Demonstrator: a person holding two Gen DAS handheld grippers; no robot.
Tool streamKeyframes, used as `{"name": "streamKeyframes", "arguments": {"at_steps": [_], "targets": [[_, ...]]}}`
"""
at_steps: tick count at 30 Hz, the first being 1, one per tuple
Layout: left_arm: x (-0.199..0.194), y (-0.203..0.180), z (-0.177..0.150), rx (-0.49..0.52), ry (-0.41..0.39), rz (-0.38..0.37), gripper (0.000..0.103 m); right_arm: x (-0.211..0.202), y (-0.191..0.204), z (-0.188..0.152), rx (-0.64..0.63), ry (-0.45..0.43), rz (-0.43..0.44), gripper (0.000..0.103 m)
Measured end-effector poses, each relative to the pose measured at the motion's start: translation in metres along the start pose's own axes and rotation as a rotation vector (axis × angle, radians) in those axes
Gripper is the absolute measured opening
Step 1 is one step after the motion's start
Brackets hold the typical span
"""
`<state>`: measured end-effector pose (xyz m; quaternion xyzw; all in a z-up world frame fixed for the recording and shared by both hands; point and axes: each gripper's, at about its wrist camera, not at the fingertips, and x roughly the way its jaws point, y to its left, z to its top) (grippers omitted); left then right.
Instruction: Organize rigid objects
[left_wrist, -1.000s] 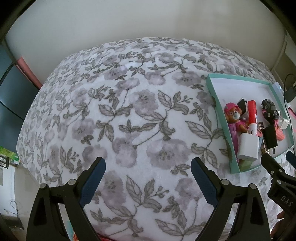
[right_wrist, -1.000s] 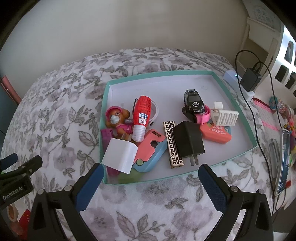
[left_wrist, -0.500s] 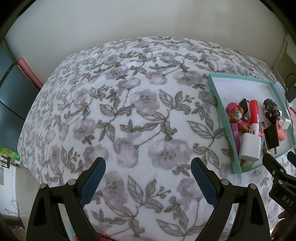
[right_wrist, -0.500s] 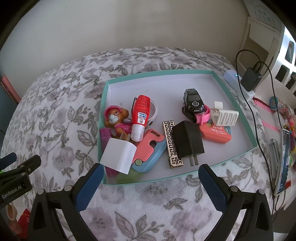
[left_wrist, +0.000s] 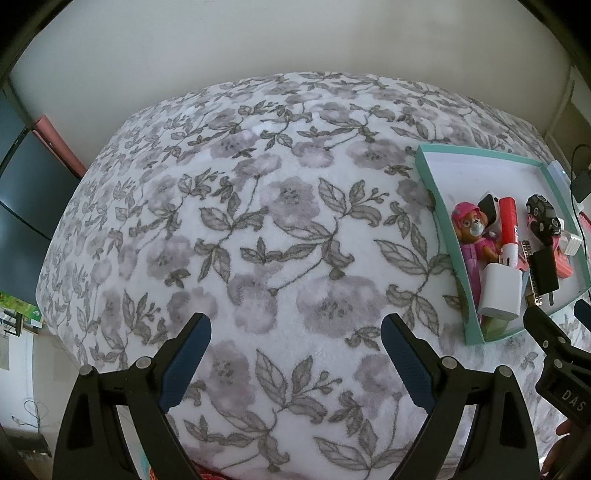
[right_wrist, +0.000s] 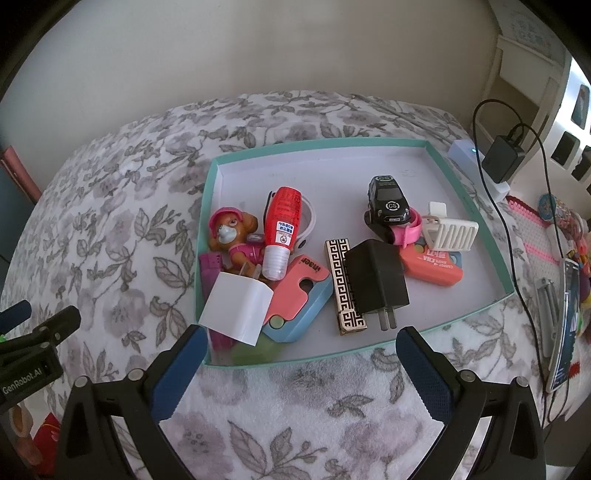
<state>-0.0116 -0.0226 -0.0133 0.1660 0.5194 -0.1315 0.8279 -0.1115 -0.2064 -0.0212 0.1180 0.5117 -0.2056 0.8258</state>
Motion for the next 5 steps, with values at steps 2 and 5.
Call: {"name": "streamKeyframes", "arguments": {"at_steps": [2,5], "targets": [[-0.0024,0.0008,0.0000,-0.004,-0.017,-0.002,0.094,-0.0002,0.0008,0.0009,0.001,0.000,0.001,0.103],[-0.0020,0.0004,0.0014,-0.004,-0.016,-0.017,0.094,-0.0001,0.0007,0.0004,0.001,0.001,0.000,0.103]]}}
